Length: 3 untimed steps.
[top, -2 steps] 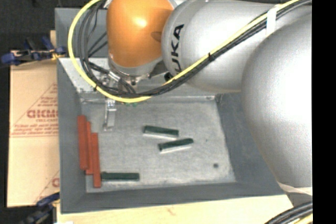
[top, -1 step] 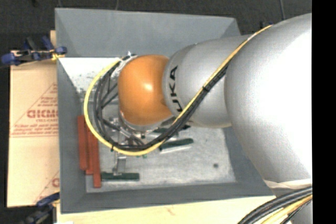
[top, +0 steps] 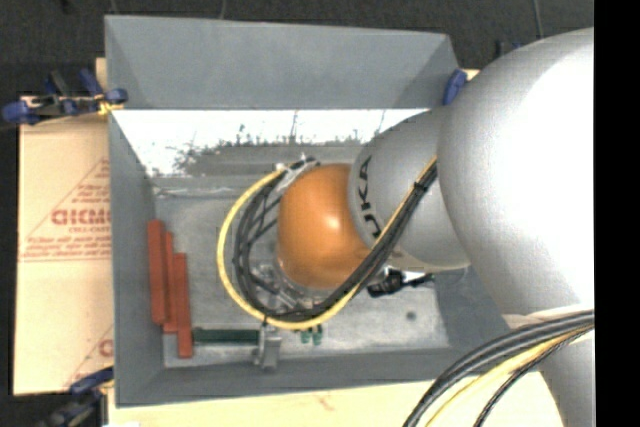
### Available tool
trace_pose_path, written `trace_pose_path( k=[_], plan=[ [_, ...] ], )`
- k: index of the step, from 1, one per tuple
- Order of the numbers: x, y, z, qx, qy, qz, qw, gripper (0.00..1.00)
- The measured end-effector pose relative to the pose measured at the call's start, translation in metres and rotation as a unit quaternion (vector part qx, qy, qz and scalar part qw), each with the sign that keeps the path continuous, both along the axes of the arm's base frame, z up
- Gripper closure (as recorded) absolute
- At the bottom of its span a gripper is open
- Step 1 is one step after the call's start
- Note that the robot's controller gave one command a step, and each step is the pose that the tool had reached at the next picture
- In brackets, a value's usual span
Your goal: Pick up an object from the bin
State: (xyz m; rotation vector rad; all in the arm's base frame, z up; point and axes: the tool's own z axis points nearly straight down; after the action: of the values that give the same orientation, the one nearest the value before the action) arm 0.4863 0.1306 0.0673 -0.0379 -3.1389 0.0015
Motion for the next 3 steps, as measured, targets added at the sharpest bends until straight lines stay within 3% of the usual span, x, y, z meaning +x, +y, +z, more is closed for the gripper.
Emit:
trace_pose_path(
  k=[1, 2, 3],
  plan=[
    [0.002, 0.004, 0.003, 0.002, -0.0022, 0.001, 1.0000, 1.00],
    [-0.003, -0.005, 0.142, 0.002, -0.0058, -0.004, 1.0000, 1.00],
    [-0.004, -0.005, 0.138, 0.002, -0.0023, -0.005, 1.0000, 0.00]
  ],
)
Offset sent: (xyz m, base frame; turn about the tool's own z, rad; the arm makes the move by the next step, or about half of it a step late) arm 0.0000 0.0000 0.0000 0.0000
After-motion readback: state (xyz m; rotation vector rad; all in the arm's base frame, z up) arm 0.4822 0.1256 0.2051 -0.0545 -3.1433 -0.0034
